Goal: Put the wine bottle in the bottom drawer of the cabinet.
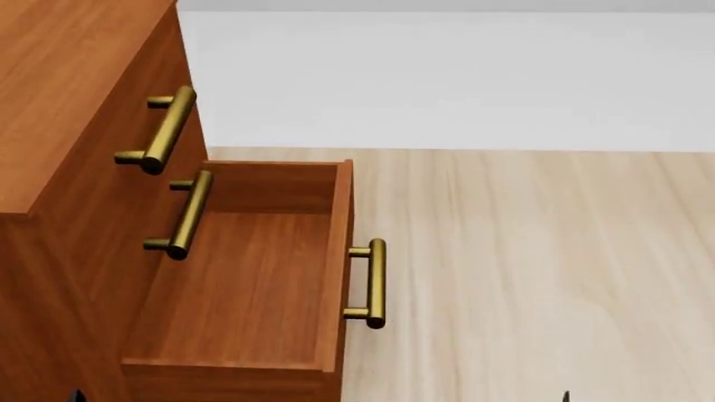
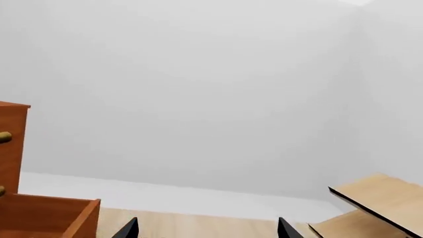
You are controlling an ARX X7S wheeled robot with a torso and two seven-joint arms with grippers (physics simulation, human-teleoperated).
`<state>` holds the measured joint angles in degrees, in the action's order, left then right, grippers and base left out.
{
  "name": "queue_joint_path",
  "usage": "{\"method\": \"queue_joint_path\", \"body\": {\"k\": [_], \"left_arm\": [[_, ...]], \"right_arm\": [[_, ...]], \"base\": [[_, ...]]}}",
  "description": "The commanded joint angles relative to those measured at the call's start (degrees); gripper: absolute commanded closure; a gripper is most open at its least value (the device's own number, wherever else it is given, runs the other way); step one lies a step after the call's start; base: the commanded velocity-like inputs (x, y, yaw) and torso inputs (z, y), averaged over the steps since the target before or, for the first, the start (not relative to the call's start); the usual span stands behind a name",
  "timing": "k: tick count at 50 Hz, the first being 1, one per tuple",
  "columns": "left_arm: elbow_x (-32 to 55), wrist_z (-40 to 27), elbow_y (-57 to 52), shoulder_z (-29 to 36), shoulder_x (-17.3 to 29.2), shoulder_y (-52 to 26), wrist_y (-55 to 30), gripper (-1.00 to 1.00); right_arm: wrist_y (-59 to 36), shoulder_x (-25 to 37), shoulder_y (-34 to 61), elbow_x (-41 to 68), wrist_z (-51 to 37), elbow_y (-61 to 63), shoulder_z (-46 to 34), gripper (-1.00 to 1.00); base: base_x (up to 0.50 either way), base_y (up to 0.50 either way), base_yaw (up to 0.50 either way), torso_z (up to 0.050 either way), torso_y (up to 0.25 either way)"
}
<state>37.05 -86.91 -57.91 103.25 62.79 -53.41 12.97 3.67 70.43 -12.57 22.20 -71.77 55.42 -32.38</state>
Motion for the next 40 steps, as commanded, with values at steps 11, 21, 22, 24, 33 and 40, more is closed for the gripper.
{"method": "queue_joint_path", "body": {"k": [11,21,22,24,33,40], "left_arm": [[0.1,0.6,0.3,-1.3,-0.1,1.2,-0.2,-1.00],[0.1,0.6,0.0,-1.6,-0.4,1.6,-1.0,-1.00],[0.1,0.7,0.1,-1.7,-0.3,1.6,-0.8,-1.00],[0.1,0.8,0.0,-1.9,-0.2,1.6,-0.8,-1.00],[-0.2,1.3,0.6,-2.3,0.0,2.2,-0.3,-1.00],[-0.4,1.4,0.4,-2.6,-0.1,2.4,-0.5,-1.00]], "right_arm": [[8.8,4.1,-7.0,0.1,-8.9,-4.7,2.3,-1.00],[14.3,7.7,-11.7,0.7,-15.8,-6.7,4.9,-1.00],[14.7,7.9,-12.1,0.8,-16.4,-6.9,5.2,-1.00],[15.3,8.2,-12.6,1.3,-16.4,-7.2,5.5,-1.00],[15.6,7.4,-25.1,4.5,-17.8,-7.9,18.8,-1.00],[15.7,7.0,-31.8,5.3,-17.7,-8.1,25.9,-1.00]], "base": [[0.00,0.00,0.00,0.000,0.000],[0.00,0.00,0.00,0.000,0.000],[0.00,0.00,0.00,0.000,0.000],[0.00,0.00,0.00,0.000,0.000],[0.00,0.00,0.00,0.000,0.000],[0.00,0.00,0.00,0.000,0.000]]}}
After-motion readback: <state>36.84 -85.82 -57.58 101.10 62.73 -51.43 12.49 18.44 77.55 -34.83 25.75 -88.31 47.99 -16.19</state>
